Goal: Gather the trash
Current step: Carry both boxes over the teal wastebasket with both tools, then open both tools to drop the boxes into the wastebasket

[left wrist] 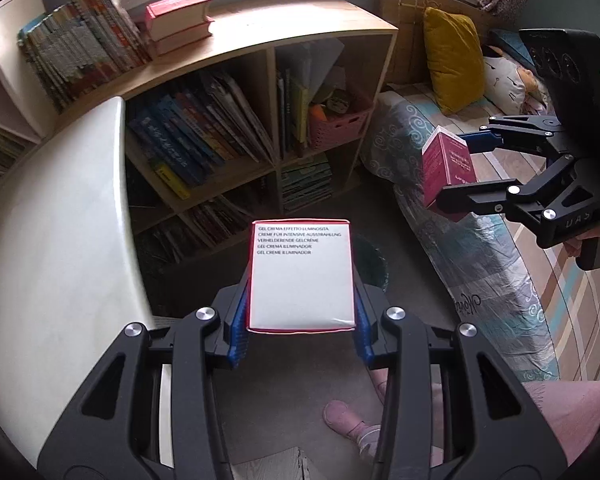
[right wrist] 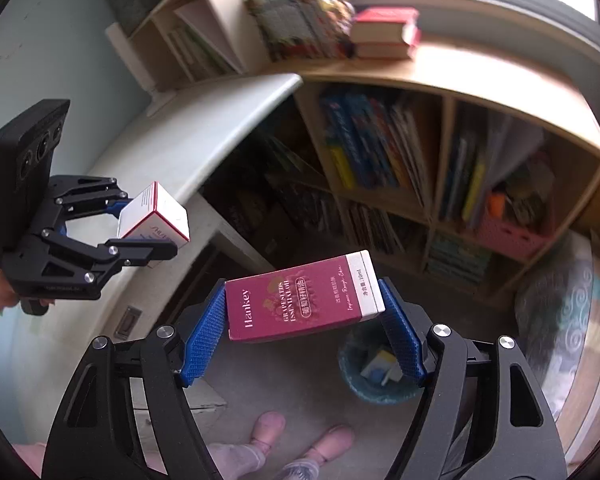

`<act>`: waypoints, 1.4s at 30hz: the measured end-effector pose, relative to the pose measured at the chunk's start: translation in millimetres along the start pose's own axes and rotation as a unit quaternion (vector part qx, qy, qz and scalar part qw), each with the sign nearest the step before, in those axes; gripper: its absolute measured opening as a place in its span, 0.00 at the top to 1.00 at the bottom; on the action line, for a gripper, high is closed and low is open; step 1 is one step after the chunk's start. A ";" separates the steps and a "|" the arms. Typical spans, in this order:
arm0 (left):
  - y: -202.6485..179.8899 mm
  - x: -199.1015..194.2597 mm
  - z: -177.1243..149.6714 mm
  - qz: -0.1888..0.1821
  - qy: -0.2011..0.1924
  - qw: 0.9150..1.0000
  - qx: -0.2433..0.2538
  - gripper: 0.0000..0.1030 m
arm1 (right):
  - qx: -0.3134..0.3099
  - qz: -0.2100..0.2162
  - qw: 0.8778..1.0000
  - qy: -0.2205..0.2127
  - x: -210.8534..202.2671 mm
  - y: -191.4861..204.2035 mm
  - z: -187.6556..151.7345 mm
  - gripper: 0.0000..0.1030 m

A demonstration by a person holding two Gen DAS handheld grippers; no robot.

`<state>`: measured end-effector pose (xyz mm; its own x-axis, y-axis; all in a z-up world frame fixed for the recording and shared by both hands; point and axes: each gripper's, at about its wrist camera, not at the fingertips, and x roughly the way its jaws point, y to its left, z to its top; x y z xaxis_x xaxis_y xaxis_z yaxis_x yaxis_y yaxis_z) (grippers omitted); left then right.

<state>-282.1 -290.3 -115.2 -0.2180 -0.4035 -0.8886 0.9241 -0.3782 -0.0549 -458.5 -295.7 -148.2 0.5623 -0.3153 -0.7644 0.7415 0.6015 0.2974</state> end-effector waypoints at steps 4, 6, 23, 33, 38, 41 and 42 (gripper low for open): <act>-27.5 41.2 9.2 -0.020 0.026 0.999 0.001 0.63 | 0.038 0.004 0.999 0.016 7.3 -38.7 -18.2 0.29; -38.4 62.8 11.8 -0.030 0.040 0.999 -0.001 0.63 | 0.054 0.007 0.998 0.024 12.4 -56.1 -26.7 0.29; -82.6 162.5 26.3 -0.072 0.106 0.992 0.003 0.63 | 0.120 0.018 0.991 0.051 51.2 -130.0 -52.0 0.29; -90.6 186.7 32.4 -0.068 0.125 0.990 0.001 0.35 | 0.162 0.018 0.985 0.051 61.1 -157.7 -53.6 0.18; -88.8 186.5 30.4 -0.068 0.126 0.990 -0.004 0.34 | 0.168 0.015 0.985 0.049 58.5 -163.0 -54.2 0.17; -87.3 185.8 29.0 -0.066 0.126 0.990 -0.012 0.34 | 0.172 0.013 0.984 0.048 56.6 -164.9 -55.8 0.17; -86.8 184.5 28.1 -0.064 0.126 0.990 -0.015 0.34 | 0.174 0.013 0.984 0.048 55.8 -165.4 -56.1 0.17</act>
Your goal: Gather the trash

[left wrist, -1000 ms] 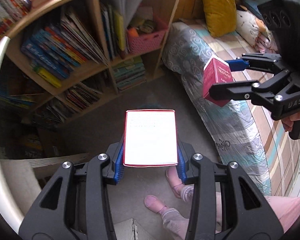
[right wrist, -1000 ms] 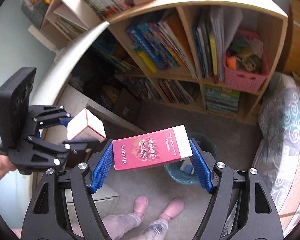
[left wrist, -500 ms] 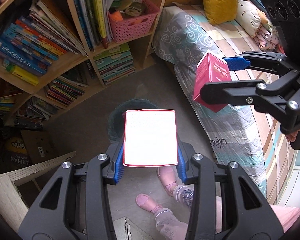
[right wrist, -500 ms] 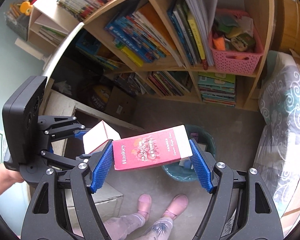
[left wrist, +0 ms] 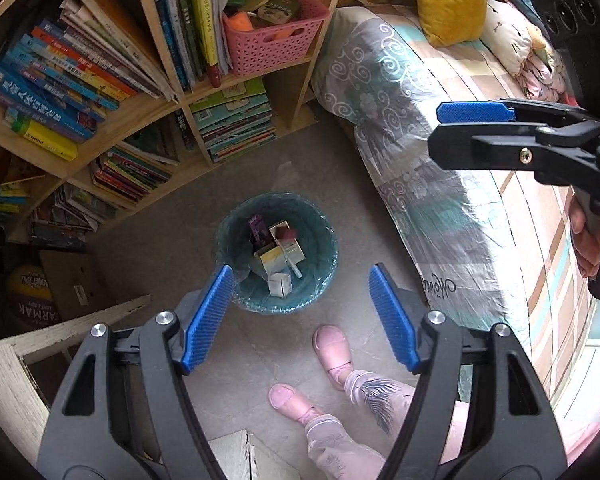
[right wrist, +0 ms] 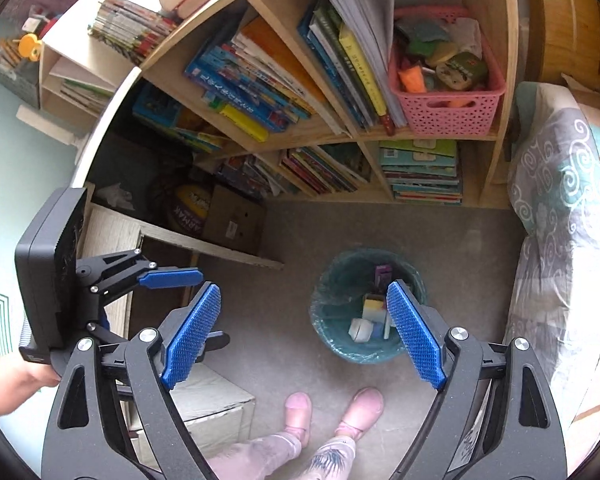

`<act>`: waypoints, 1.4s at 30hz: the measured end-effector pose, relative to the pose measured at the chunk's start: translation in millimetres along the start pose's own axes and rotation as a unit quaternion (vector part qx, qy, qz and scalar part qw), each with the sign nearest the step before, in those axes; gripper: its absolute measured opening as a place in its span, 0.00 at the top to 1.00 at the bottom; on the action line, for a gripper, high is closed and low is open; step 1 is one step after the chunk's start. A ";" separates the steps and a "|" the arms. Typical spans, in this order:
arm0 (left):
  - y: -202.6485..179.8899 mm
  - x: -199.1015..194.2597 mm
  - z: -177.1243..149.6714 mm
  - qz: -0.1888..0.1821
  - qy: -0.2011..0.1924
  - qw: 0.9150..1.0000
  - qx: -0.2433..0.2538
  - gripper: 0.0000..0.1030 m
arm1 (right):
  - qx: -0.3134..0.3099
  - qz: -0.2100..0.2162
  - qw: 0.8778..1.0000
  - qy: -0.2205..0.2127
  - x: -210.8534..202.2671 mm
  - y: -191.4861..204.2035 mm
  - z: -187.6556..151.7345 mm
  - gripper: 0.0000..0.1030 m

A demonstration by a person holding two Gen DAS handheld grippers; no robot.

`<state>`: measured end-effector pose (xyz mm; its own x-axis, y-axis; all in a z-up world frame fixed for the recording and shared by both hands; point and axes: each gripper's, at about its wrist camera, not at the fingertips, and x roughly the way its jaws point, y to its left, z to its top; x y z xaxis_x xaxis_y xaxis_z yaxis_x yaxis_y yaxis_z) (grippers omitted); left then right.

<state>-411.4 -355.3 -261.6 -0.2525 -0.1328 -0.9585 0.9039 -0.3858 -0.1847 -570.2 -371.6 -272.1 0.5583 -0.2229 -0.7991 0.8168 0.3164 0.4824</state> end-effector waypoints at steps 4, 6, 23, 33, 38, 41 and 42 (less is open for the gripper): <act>1.8 -8.2 -4.8 0.003 -0.008 1.000 -0.011 0.32 | -0.003 0.000 1.000 0.000 -3.8 2.0 -1.5 0.17; 2.7 -15.0 -7.1 0.008 -0.016 1.000 -0.016 0.29 | -0.003 0.001 1.000 -0.002 -6.0 3.1 -1.7 0.17; 10.1 -77.5 -23.2 0.052 -0.064 0.996 -0.032 0.08 | -0.023 -0.010 0.999 -0.047 -46.0 29.6 10.3 0.13; 36.1 -139.0 -53.2 0.097 -0.101 0.985 -0.099 0.07 | -0.099 0.009 0.993 -0.066 -67.8 89.4 27.8 0.11; 60.6 -179.8 -86.4 0.132 -0.127 0.970 -0.160 0.07 | -0.178 0.033 0.982 -0.062 -63.1 155.2 41.2 0.11; 81.0 -205.2 -111.9 0.155 -0.140 0.956 -0.206 0.07 | -0.227 0.048 0.971 -0.054 -54.4 199.2 44.7 0.11; 87.4 -211.6 -118.4 0.158 -0.144 0.952 -0.217 0.07 | -0.243 0.054 0.967 -0.049 -50.6 215.3 45.4 0.11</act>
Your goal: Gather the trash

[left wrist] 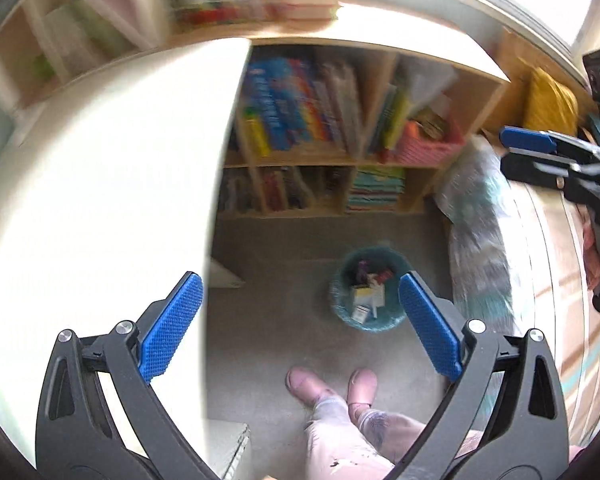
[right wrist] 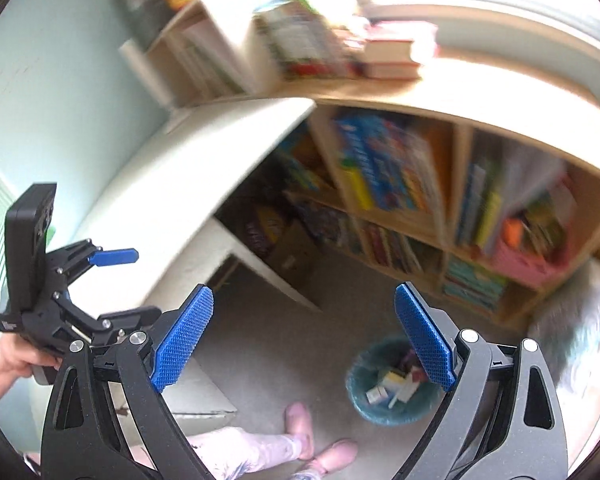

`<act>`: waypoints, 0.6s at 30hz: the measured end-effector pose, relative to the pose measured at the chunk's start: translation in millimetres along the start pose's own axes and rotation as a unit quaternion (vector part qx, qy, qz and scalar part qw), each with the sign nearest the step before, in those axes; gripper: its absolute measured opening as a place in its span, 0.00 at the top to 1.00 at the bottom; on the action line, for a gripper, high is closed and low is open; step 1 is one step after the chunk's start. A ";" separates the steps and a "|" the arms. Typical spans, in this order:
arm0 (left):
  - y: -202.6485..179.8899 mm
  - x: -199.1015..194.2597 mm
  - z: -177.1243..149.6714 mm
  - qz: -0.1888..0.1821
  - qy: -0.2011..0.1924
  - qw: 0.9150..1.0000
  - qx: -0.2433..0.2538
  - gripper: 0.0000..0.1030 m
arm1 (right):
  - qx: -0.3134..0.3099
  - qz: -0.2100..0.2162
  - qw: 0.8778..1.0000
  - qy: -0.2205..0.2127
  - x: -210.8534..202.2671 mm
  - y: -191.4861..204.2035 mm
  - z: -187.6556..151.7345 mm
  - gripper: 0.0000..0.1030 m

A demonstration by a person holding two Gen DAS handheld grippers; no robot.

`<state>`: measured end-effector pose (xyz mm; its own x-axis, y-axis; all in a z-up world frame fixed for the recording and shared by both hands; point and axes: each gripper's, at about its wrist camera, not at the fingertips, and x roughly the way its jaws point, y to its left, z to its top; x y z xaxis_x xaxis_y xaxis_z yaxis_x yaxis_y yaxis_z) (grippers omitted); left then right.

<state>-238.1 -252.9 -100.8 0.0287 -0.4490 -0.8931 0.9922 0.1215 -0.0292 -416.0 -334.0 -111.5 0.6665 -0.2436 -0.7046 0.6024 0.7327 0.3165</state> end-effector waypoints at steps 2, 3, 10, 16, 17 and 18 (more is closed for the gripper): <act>24.8 -14.0 -4.6 0.018 -0.011 0.999 -0.033 0.07 | -0.023 0.015 1.000 0.002 8.9 22.2 12.1 0.11; 33.5 -19.9 -6.9 0.029 -0.015 0.999 -0.043 0.07 | -0.035 0.022 0.999 0.003 13.6 35.1 18.9 0.11; 112.2 -65.8 -38.5 0.096 -0.052 0.982 -0.153 0.07 | -0.120 0.088 0.989 0.020 49.0 128.5 65.6 0.11; 166.4 -97.6 -84.1 0.172 -0.065 0.951 -0.249 0.07 | -0.188 0.146 0.971 0.038 80.1 201.6 88.6 0.11; 173.0 -100.4 -92.2 0.188 -0.063 0.944 -0.264 0.07 | -0.197 0.161 0.966 0.041 86.3 214.2 91.6 0.11; 182.2 -104.7 -103.8 0.204 -0.060 0.935 -0.285 0.07 | -0.207 0.171 0.962 0.043 92.7 227.6 93.8 0.11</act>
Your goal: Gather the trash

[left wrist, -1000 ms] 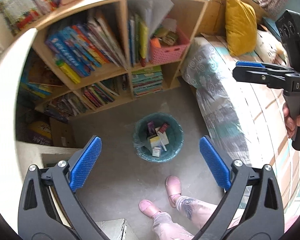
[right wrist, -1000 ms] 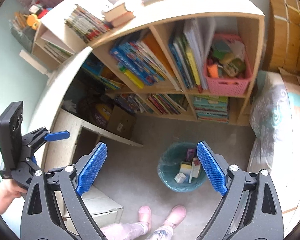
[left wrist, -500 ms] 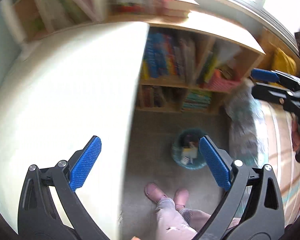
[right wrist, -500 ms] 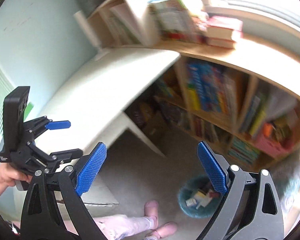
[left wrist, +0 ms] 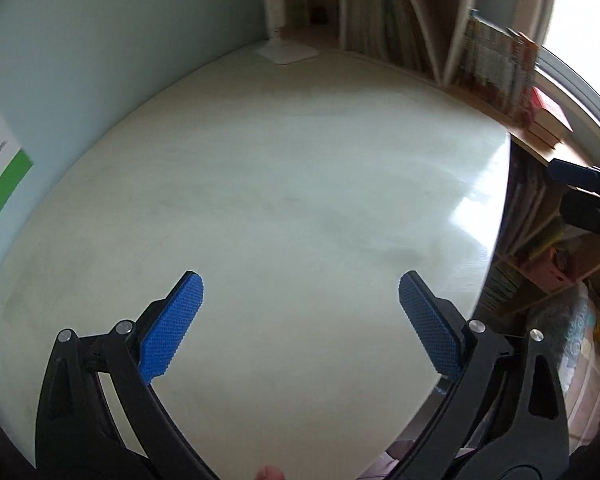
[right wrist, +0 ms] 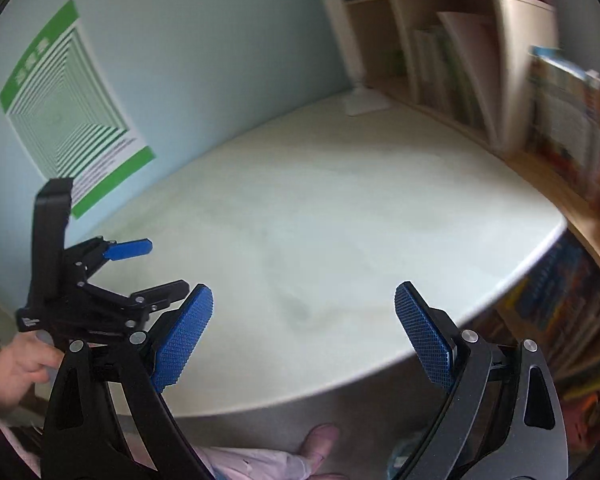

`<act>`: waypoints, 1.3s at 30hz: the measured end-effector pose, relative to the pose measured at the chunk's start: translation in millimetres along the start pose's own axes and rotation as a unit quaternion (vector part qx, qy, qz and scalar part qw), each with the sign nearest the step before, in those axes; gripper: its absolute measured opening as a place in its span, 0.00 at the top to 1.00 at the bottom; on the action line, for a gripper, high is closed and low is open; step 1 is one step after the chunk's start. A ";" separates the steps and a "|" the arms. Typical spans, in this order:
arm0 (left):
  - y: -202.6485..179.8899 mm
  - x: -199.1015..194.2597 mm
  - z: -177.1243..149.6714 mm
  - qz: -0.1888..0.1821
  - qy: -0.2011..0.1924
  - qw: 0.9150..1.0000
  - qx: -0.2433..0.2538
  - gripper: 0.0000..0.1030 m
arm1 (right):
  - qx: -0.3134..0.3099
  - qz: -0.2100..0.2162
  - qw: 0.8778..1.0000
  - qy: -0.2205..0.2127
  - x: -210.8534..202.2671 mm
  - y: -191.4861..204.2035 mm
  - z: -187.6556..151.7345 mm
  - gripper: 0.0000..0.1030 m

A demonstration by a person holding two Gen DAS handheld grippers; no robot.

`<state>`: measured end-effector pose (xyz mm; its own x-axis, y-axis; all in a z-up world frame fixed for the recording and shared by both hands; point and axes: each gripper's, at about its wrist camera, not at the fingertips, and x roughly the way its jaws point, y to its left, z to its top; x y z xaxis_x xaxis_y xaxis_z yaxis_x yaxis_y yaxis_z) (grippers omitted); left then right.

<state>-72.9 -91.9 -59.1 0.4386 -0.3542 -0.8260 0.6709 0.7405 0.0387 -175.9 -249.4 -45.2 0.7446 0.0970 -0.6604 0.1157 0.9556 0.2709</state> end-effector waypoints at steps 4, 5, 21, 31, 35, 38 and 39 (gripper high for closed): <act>47.1 -0.5 -13.7 0.033 0.010 0.997 -0.070 0.07 | -0.040 0.032 0.999 0.019 36.0 32.7 24.7 0.11; 58.7 -1.4 -17.7 0.042 0.011 0.995 -0.088 0.07 | -0.052 0.041 0.998 0.021 41.9 40.0 29.0 0.11; 158.6 -37.3 -74.1 0.125 -0.014 0.963 -0.239 0.07 | -0.166 0.135 0.975 0.059 125.8 149.8 72.9 0.11; 193.0 -46.0 -102.2 0.119 -0.014 0.949 -0.292 0.07 | -0.181 0.151 0.969 0.079 150.7 187.6 73.4 0.11; 197.6 -49.1 -106.3 0.126 -0.014 0.948 -0.293 0.07 | -0.180 0.153 0.968 0.080 155.4 194.0 75.1 0.11; 203.1 -50.1 -108.9 0.130 -0.014 0.946 -0.298 0.07 | -0.181 0.154 0.968 0.084 157.1 197.3 75.1 0.11; 204.3 -50.7 -110.0 0.129 -0.015 0.945 -0.299 0.07 | -0.183 0.155 0.967 0.084 157.0 197.7 75.0 0.11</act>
<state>-23.8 140.2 -71.2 0.5640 -0.1277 -0.8158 0.0850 0.9917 -0.0965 13.2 -66.2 -42.8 0.5854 0.4086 -0.7003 -0.3584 0.9052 0.2285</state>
